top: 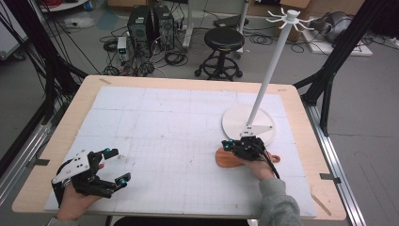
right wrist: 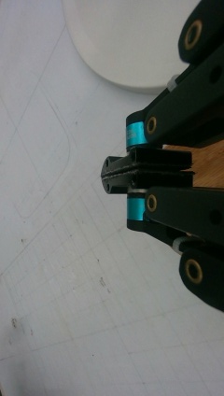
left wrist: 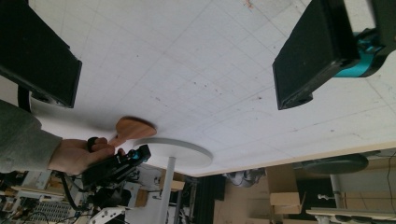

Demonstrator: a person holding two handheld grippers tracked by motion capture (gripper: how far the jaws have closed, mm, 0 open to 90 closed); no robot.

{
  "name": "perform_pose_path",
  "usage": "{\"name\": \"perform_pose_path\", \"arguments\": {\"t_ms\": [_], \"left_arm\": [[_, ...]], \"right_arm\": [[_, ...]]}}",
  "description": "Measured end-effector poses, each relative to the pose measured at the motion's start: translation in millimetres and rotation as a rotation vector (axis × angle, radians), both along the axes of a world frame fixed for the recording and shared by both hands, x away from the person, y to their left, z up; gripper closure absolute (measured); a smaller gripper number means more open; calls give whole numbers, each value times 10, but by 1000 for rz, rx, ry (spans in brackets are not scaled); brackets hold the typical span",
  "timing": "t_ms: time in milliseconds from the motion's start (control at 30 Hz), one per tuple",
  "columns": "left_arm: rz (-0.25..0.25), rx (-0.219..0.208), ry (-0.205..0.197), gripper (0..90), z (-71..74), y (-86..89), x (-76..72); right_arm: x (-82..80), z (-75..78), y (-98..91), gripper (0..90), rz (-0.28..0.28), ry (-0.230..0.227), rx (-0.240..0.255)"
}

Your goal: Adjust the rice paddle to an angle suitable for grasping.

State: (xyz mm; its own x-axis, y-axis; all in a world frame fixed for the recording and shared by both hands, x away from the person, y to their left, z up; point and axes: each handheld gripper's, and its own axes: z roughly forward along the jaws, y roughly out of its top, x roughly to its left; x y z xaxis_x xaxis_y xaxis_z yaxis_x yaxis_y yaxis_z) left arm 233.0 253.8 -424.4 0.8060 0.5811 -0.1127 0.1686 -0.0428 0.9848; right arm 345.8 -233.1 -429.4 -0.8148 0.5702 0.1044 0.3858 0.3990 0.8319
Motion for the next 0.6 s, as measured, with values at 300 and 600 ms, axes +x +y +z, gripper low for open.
{"name": "perform_pose_path", "arguments": {"t_ms": [300,600], "left_arm": [[4,3,3,18,-5,8,-26],[8,12,7,18,-12,22,-50]], "right_arm": [[81,-29,84,900,-5,-4,-53],[225,-47,194,900,-42,55,-112]]}}
